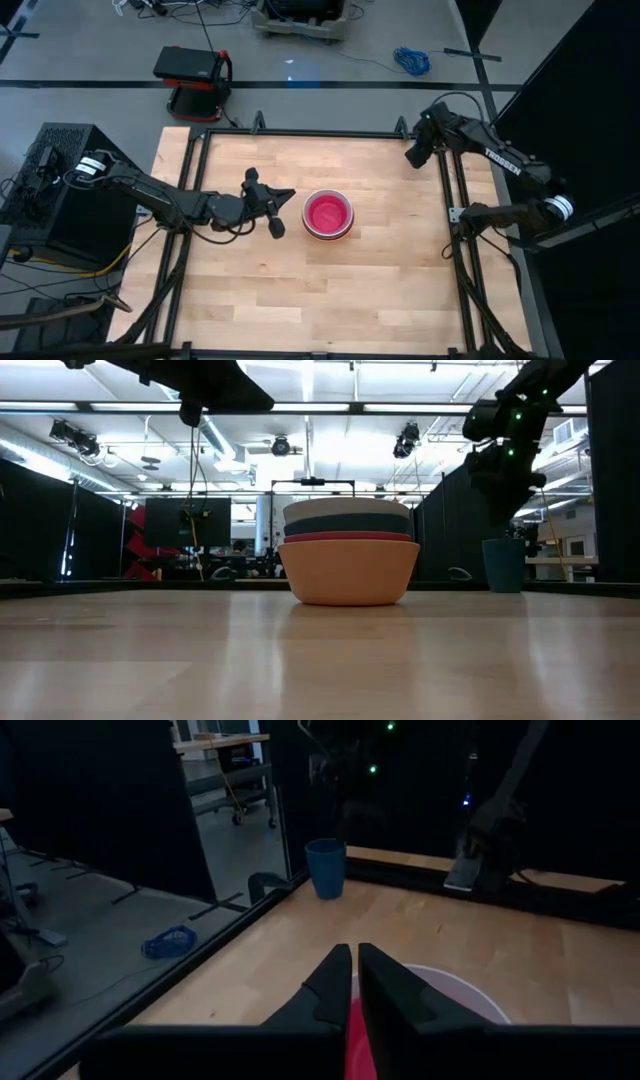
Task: Nest bowls inside each other
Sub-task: Move the blue cup to the center of the table
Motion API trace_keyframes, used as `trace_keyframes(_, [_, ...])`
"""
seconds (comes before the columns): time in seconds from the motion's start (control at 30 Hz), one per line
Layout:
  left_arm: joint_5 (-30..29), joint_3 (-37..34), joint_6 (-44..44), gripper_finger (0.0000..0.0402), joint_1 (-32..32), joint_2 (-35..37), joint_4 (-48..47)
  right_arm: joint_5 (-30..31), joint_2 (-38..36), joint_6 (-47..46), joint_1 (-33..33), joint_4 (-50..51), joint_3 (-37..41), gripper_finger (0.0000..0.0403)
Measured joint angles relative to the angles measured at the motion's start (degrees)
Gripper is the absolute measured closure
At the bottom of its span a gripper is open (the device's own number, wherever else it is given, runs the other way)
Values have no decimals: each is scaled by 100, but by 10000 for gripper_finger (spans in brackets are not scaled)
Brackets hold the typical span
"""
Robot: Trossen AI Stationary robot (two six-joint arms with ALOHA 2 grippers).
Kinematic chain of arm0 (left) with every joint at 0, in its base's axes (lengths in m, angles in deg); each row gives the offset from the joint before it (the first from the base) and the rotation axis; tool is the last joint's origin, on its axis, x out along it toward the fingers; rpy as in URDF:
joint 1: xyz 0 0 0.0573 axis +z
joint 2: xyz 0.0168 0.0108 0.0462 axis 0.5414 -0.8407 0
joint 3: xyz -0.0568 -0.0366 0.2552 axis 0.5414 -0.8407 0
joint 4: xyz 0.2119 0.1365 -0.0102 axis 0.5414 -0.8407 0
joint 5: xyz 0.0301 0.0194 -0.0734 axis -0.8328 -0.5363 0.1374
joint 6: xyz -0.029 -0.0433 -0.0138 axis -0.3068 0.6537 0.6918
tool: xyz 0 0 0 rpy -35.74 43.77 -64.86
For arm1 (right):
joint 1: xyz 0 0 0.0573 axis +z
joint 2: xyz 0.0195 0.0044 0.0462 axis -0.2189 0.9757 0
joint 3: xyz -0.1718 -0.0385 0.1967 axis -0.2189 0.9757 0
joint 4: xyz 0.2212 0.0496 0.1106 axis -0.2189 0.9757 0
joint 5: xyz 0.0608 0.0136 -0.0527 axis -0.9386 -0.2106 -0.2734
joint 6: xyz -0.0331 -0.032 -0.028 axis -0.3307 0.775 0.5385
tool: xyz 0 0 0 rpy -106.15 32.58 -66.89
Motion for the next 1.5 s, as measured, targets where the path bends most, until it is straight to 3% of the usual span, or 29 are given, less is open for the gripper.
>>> trace_keyframes(0.33, [65, 0, 21, 390, 0, -1, -17, -90, 549, 82, -173, -21, 0, 170])
trace_keyframes(0.5, [67, 0, 23, 390, 0, -1, -17, -92, 876, 86, -195, -46, 0, 178])
trace_keyframes(0.67, [66, 0, 24, 386, 0, -1, -15, -89, 1074, 78, -199, -140, 0, 217])
trace_keyframes(0.83, [66, 0, 26, 387, 0, -2, -15, -87, 1087, 75, -194, -163, -4, 304])
trace_keyframes(1.33, [66, 0, 26, 385, 0, -6, -17, -94, 757, 187, -34, 216, -232, 400])
trace_keyframes(1.5, [66, 0, 26, 386, 0, -6, -32, -178, 168, -88, 450, 818, -831, 403])
